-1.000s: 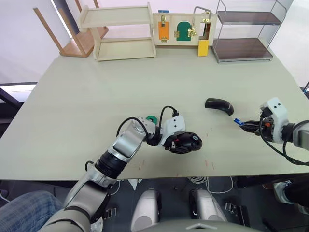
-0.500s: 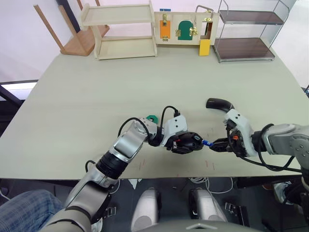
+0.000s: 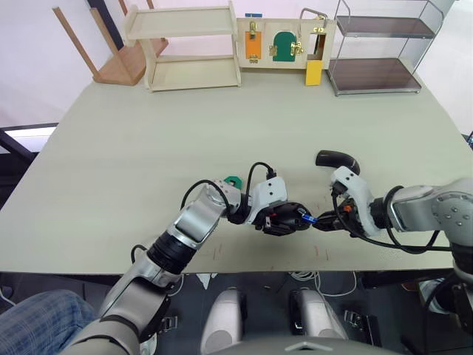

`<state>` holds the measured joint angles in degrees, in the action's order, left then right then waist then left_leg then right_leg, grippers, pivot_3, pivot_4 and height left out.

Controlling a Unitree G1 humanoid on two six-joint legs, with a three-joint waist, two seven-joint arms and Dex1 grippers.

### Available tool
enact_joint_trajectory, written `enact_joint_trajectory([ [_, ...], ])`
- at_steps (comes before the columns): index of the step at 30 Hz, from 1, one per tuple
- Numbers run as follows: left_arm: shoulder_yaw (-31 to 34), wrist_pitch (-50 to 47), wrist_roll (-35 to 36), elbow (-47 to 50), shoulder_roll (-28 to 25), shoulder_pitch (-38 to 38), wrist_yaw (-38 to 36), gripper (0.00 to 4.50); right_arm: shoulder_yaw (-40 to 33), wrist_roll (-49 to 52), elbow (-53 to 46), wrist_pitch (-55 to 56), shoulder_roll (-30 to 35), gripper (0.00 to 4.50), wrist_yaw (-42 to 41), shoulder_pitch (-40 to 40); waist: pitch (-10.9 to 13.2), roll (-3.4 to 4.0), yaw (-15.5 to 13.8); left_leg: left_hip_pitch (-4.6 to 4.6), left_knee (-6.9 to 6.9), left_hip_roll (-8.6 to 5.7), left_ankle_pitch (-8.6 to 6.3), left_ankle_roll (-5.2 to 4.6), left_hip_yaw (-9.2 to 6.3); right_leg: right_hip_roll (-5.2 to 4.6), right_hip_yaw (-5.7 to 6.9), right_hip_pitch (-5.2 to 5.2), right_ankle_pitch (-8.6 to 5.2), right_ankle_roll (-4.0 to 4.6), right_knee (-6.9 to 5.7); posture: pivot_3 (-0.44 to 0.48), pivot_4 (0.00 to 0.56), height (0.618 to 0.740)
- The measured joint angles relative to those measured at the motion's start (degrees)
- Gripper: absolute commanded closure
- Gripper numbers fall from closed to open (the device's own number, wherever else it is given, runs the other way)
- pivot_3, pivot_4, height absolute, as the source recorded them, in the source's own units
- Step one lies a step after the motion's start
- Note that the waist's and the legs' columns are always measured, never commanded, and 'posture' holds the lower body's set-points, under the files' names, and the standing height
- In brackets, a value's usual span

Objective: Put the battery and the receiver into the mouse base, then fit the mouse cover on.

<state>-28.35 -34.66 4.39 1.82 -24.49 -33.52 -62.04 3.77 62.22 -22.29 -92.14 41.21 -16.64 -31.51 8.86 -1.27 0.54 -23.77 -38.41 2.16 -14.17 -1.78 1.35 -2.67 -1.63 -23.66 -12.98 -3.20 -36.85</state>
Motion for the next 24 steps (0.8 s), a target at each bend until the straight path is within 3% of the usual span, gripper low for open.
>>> enact_joint_trajectory([
  [9, -0.17, -0.34, -0.21, 0.33, -0.07, 0.02, 0.05, 1.51, 2.82, 8.83, 6.57, -0.01, -3.0, 4.4, 11.73, -4.0, -0.01, 0.0, 0.24, 0.04, 0.0, 0.01, 0.0, -0.01, -0.01, -0.01, 0.01, 0.03, 0.0, 0.0, -0.01, 0.0, 0.15, 0.74],
  [10, -0.19, -0.33, -0.28, 0.35, -0.09, 0.02, 0.06, 1.51, 2.81, 9.06, 6.76, -0.01, -3.16, 3.57, 12.16, -4.02, -0.02, 0.01, 0.27, 0.06, 0.0, 0.01, 0.0, -0.01, -0.01, 0.0, 0.01, 0.03, 0.01, 0.0, -0.01, 0.0, 0.15, 0.74],
  [12, -0.22, -0.33, -0.46, 0.37, -0.11, 0.02, 0.12, 1.51, 2.8, 9.56, 7.29, -0.01, -3.49, 3.2, 13.09, -4.1, -0.04, 0.02, 0.32, 0.07, 0.0, 0.02, 0.01, -0.01, -0.01, 0.01, 0.01, 0.04, 0.0, 0.02, -0.01, 0.0, 0.15, 0.74],
  [18, -0.18, -0.6, -0.95, 0.37, -0.14, 0.06, 1.28, 1.51, 2.69, 15.05, 9.18, -0.02, -4.06, 1.23, 15.53, -5.09, -0.13, 0.04, 0.35, 0.11, 0.0, 0.05, 0.05, -0.07, -0.06, 0.04, 0.03, 0.06, 0.03, 0.14, -0.03, 0.0, 0.15, 0.74],
  [24, -0.29, -0.79, -0.72, 0.46, 0.32, 0.18, 1.35, 1.51, 2.08, 13.81, 8.07, 0.15, -0.78, 1.09, 14.35, -4.24, -0.11, 0.05, -0.02, -0.03, -0.01, 0.02, 0.05, -0.07, -0.07, 0.01, 0.07, 0.0, 0.03, 0.15, 0.01, 0.0, 0.15, 0.74],
])
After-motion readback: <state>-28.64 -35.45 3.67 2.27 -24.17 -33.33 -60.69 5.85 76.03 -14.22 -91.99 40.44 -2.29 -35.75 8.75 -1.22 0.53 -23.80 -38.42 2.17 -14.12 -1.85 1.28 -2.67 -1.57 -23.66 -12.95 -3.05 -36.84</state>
